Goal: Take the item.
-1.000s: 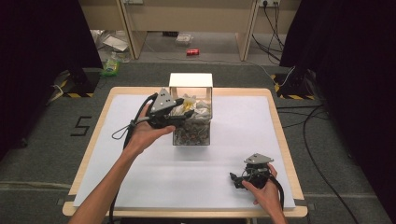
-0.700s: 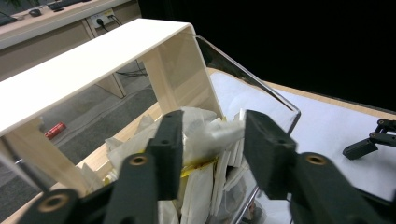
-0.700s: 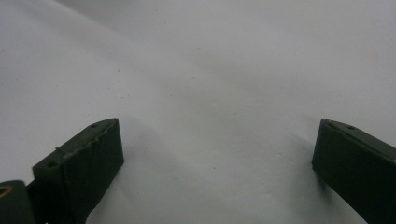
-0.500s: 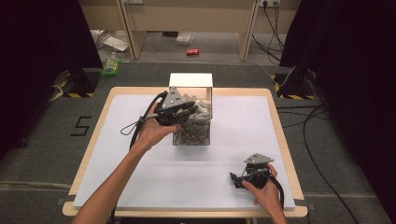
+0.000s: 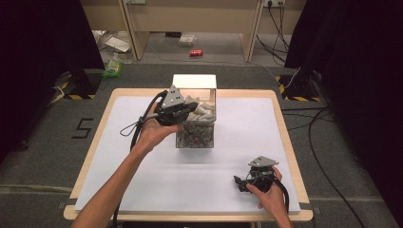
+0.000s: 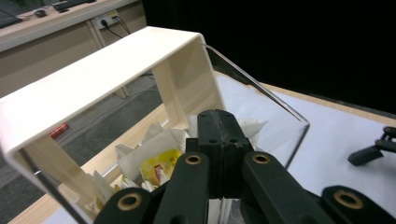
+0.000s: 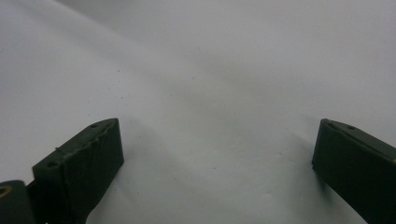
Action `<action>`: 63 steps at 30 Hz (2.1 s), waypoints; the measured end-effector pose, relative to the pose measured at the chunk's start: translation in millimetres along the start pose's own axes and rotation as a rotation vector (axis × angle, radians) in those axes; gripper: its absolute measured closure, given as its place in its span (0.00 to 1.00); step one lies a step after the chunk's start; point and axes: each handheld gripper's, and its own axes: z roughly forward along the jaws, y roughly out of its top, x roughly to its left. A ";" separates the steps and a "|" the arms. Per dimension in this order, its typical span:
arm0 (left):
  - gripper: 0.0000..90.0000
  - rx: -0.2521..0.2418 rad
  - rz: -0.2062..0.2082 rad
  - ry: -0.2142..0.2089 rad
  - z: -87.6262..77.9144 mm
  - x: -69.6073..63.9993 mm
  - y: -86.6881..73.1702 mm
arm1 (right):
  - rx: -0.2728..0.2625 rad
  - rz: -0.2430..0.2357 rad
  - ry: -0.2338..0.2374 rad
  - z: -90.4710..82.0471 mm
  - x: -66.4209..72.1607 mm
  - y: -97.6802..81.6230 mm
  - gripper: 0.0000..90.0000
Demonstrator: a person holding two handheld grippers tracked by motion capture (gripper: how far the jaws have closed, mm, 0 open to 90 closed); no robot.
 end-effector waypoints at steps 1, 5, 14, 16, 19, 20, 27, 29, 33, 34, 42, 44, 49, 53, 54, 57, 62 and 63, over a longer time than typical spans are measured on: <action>0.93 -0.002 -0.003 -0.006 0.2 0.4 -0.4 | 0.001 0.000 0.000 0.0 0.0 0.0 0.03; 0.76 -0.002 -0.002 -0.029 1.5 1.5 -0.9 | 0.001 0.000 0.000 0.0 0.0 0.0 0.03; 0.64 -0.028 -0.036 -0.081 -1.4 2.1 0.0 | 0.001 -0.001 0.000 0.0 0.0 0.0 0.03; 0.63 -0.012 -0.023 -0.084 1.4 1.2 0.0 | 0.001 0.000 0.000 0.0 0.0 0.1 0.03; 0.61 0.009 -0.013 -0.072 9.7 1.4 -0.3 | 0.001 -0.001 0.000 0.0 0.0 0.0 0.03; 0.61 0.009 -0.013 -0.072 9.7 1.4 -0.3 | 0.001 -0.001 0.000 0.0 0.0 0.0 0.03; 0.80 0.030 0.007 -0.084 17.6 3.6 -2.1 | 0.001 -0.001 0.000 0.0 0.0 0.0 0.03; 0.92 0.021 0.012 -0.092 16.6 2.8 -2.4 | 0.001 0.000 0.000 0.0 0.0 0.0 0.03; 0.98 0.017 0.027 -0.082 14.2 0.1 -1.6 | 0.001 0.000 0.000 0.0 0.0 0.0 0.03; 0.99 0.011 0.024 -0.078 13.0 -0.1 -1.2 | 0.001 0.000 0.000 0.0 0.0 0.0 0.03; 0.99 -0.063 -0.044 -0.048 -3.9 10.5 6.4 | 0.002 -0.001 0.001 -0.1 0.0 0.1 0.03; 0.99 -0.068 -0.048 -0.049 -6.0 11.5 7.4 | 0.002 0.000 0.001 -0.1 0.0 0.1 0.03; 0.99 -0.101 -0.064 -0.045 -18.0 16.0 12.5 | 0.002 -0.001 0.001 -0.1 0.0 0.1 0.03; 0.99 -0.134 -0.079 -0.046 -29.1 18.2 19.3 | 0.002 0.000 0.001 -0.1 0.0 0.1 0.03; 0.99 -0.141 -0.079 -0.047 -31.7 18.6 21.6 | 0.001 0.000 0.000 0.0 0.0 0.0 0.03; 0.99 -0.164 -0.078 -0.049 -39.9 19.1 28.7 | 0.000 0.000 0.000 0.1 0.0 0.0 0.03; 0.99 -0.186 -0.067 -0.044 -54.4 21.2 39.6 | 0.000 0.000 0.000 0.1 0.0 0.0 0.03; 0.99 -0.186 -0.067 -0.044 -54.4 21.2 39.6 | 0.000 0.000 0.000 0.1 0.0 0.0 0.03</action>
